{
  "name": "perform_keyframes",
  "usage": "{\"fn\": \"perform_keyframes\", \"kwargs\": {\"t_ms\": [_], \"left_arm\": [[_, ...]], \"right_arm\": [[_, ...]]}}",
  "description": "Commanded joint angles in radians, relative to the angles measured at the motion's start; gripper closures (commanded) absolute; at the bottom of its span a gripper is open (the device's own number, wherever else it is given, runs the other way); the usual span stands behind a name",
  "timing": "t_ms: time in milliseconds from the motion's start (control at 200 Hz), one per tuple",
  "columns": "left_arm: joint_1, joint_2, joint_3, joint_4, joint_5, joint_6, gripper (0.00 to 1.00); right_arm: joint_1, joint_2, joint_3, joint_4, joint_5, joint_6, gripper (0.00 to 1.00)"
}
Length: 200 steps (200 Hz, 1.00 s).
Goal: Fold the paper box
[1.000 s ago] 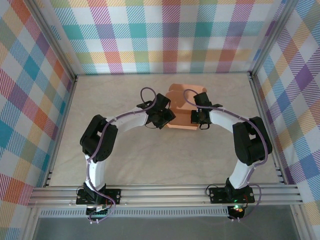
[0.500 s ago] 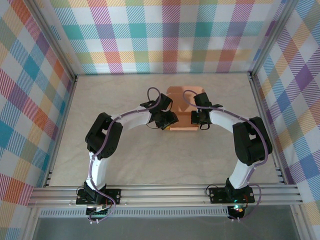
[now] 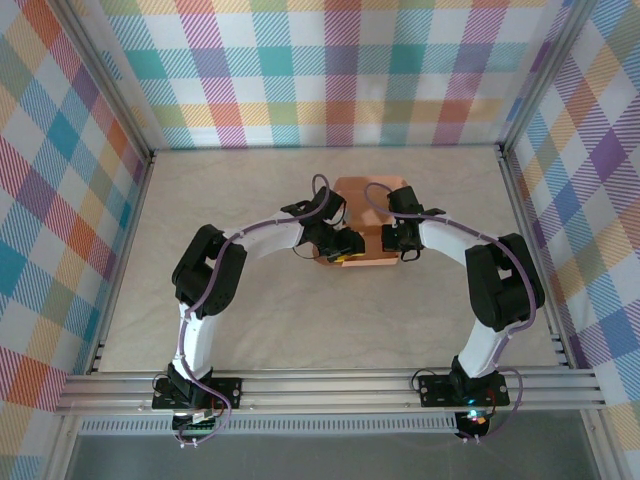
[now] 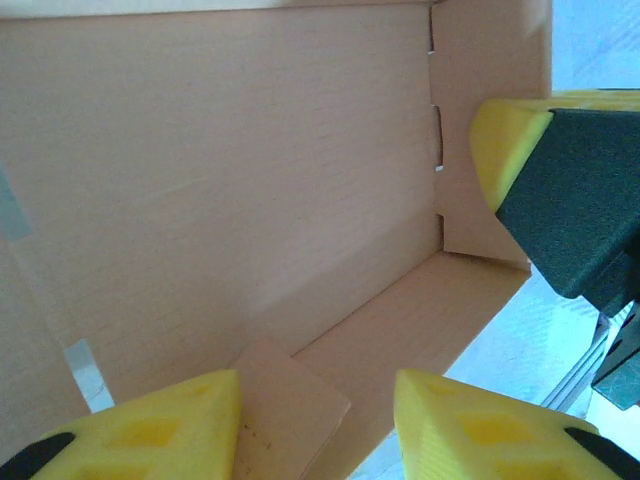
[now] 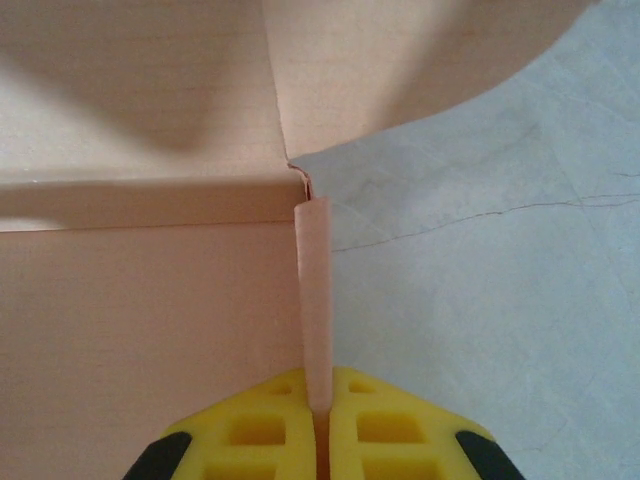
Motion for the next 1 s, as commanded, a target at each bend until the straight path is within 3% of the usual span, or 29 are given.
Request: {"fn": "perform_keyframes", "kwargs": {"t_ms": [0, 250, 435, 620, 785, 995], "left_arm": [[-0.008, -0.073, -0.041, 0.021, 0.007, 0.069, 0.52], [-0.008, -0.307, -0.237, 0.238, -0.208, 0.233, 0.24], [-0.008, -0.458, -0.358, 0.313, -0.257, 0.462, 0.07], [-0.008, -0.566, -0.468, 0.398, -0.21, 0.678, 0.12], [-0.028, -0.676, -0.647, 0.595, -0.112, 0.955, 0.35], [-0.039, -0.71, -0.668, 0.556, -0.151, 1.067, 0.38]], "right_arm": [[0.003, -0.019, 0.024, 0.005, -0.04, 0.001, 1.0], [-0.024, -0.054, 0.014, 0.022, -0.172, 0.015, 1.0], [-0.049, -0.055, 0.055, -0.054, -0.346, -0.036, 1.0], [-0.088, -0.078, 0.073, -0.099, -0.481, -0.046, 1.0], [-0.102, -0.107, 0.074, -0.121, -0.52, -0.057, 1.0], [-0.103, -0.125, 0.067, -0.121, -0.534, -0.059, 1.0]]}}
